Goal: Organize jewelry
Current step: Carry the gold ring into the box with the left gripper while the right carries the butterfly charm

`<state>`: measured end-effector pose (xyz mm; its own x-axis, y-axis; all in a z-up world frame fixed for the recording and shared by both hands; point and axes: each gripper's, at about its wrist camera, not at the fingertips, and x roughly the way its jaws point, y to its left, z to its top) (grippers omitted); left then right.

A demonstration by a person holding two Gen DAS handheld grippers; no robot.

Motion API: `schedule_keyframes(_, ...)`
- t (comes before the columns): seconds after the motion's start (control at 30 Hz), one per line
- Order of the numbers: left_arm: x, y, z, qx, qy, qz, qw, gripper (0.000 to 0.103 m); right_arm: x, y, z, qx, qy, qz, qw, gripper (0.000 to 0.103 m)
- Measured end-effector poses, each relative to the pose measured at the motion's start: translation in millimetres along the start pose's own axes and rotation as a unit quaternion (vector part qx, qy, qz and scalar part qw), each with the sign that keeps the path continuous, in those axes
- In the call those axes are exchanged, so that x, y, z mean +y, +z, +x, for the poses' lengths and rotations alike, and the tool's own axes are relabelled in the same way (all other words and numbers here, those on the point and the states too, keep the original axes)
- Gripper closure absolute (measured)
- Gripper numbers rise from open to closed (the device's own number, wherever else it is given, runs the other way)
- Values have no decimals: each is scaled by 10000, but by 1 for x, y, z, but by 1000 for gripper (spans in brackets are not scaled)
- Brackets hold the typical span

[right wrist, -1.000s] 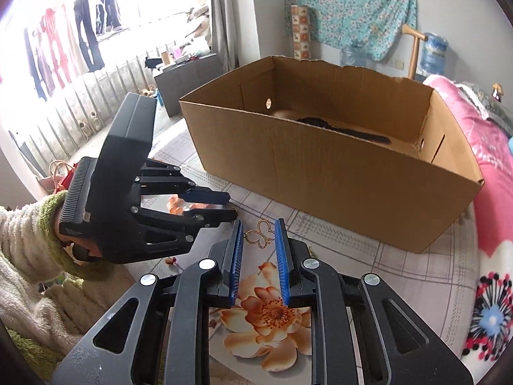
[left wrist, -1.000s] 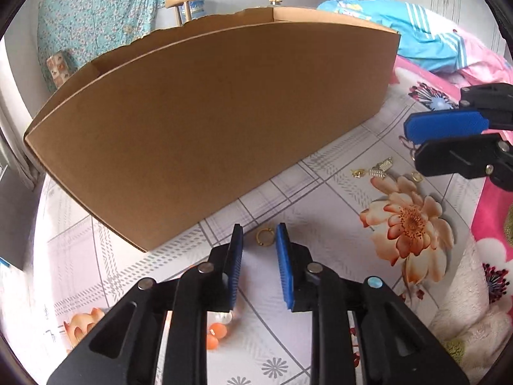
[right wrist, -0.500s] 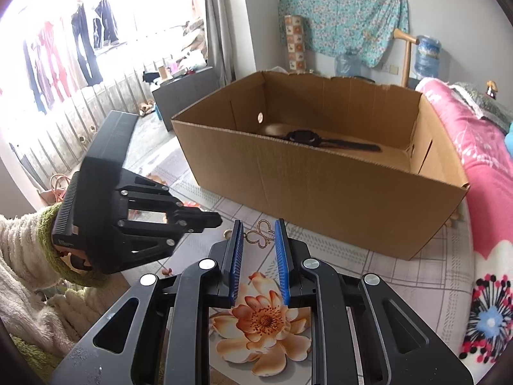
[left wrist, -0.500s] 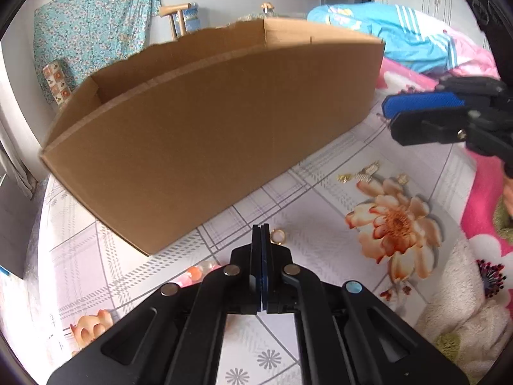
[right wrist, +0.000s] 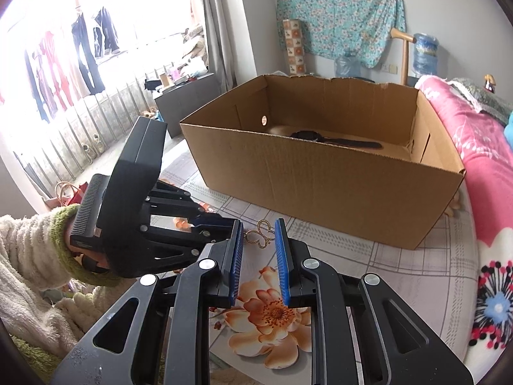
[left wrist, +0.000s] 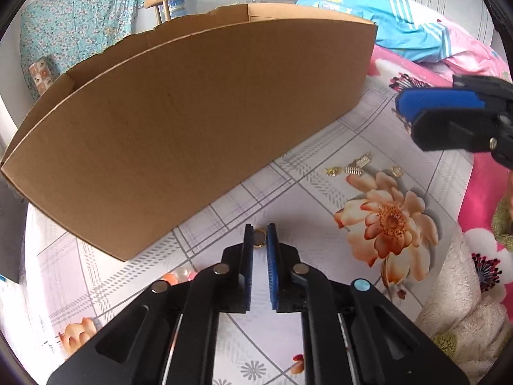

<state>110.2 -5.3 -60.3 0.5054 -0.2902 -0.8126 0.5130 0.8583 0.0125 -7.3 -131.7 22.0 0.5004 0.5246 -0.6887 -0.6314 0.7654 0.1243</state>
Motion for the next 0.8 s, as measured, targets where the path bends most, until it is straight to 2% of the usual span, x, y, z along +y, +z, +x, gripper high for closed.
schedule_keyframes(0.3,9,6,-3,54,-267,-57,9996,77,-7,-1,10,14,103,148,9998,85)
schedule_keyframes(0.43,6,5,4,186,-129,155,9996,78,-8,-1,17,41,156,168,9997,85)
schedule_keyframes(0.57,-3,9,7,178,-104,391,9990,93,-10,-1,19,46,171,199,9996,85)
schedule_keyframes(0.8,-12,8,7,102,-43,594,9982,93,-11,-1,19,61,129,264,9995,85)
